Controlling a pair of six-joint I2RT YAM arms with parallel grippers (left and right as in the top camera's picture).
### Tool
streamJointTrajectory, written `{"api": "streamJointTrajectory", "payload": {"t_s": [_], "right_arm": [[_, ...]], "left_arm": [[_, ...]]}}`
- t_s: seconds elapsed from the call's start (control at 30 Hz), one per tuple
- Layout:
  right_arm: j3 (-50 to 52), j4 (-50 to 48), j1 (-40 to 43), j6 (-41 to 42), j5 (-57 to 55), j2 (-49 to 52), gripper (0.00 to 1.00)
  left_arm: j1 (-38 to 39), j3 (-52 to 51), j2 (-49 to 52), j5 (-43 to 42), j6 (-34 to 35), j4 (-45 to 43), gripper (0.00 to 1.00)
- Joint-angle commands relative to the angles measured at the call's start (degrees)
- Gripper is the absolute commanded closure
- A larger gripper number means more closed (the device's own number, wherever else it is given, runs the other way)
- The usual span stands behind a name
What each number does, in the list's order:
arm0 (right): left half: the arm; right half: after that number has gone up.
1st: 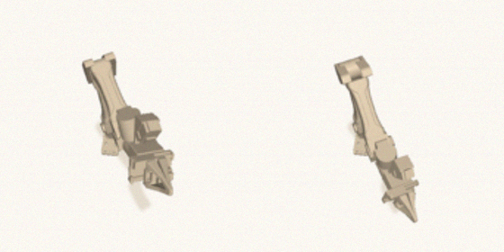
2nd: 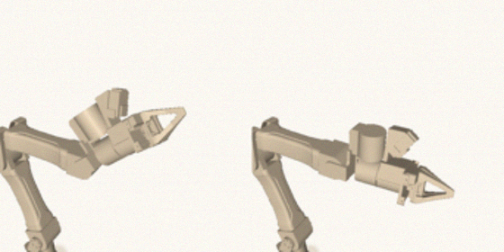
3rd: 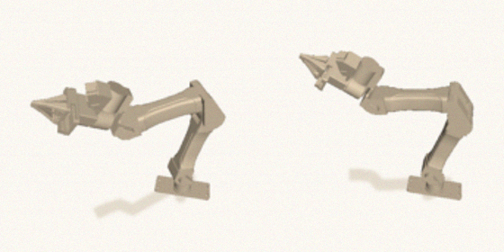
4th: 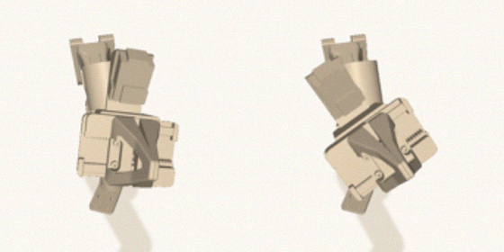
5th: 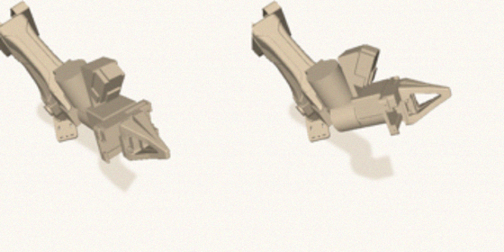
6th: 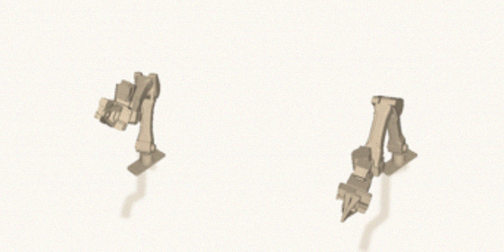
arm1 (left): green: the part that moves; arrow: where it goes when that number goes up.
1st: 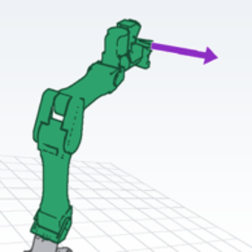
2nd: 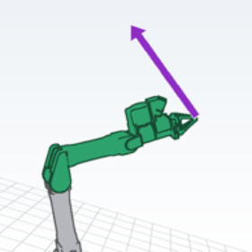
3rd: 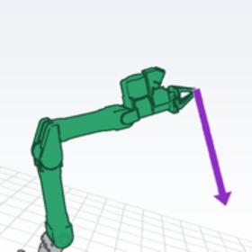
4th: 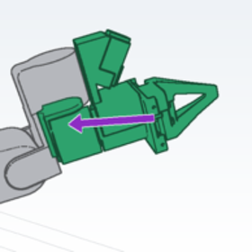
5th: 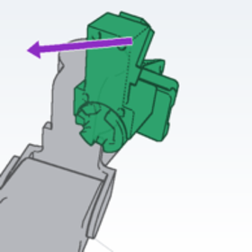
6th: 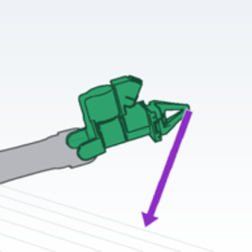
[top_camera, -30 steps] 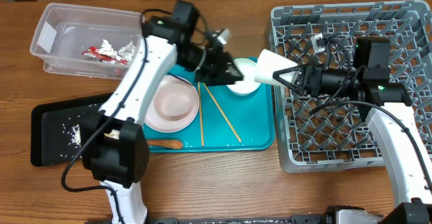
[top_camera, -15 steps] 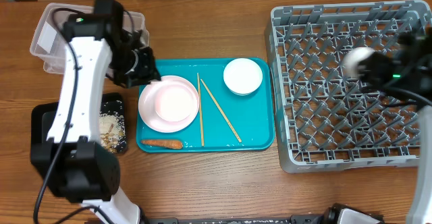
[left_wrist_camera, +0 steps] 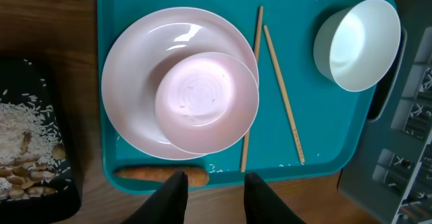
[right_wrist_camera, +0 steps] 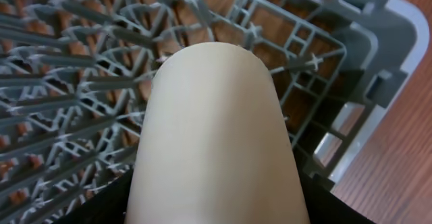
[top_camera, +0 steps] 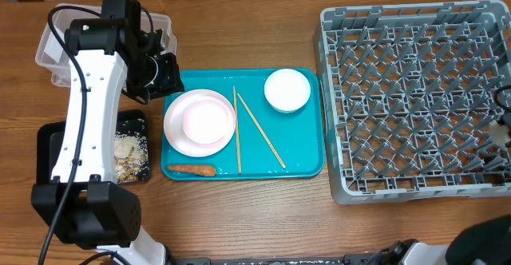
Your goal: Sort waste into correct bins and load items into the dishwasher
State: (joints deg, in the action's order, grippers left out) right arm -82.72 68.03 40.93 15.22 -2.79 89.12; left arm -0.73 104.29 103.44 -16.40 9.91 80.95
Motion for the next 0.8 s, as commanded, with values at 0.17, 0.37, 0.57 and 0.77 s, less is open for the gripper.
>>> {"api": "streamJointTrajectory", "payload": {"t_s": [0.17,0.37,0.57,0.77], "right_arm": [[-0.8,-0.2,0.4,1.4,-1.9,5.0,0.39],[-0.5,-0.5,0.4,1.3,0.2,6.5,0.15],[-0.7,-0.9,0.4,1.0,6.9,6.5,0.12],[-2.0,-0.1,-0.5,-4.9,20.4,4.3,0.2]], "left_arm": [[0.4,0.8,-0.7,0.7,-0.5,-0.2,0.68],[0.4,0.8,-0.7,0.7,-0.5,-0.2,0.65],[0.4,0.8,-0.7,0.7,-0.5,-0.2,0.64],[1.0,0.8,-0.7,-0.2,-0.5,-1.6,0.62]]}}
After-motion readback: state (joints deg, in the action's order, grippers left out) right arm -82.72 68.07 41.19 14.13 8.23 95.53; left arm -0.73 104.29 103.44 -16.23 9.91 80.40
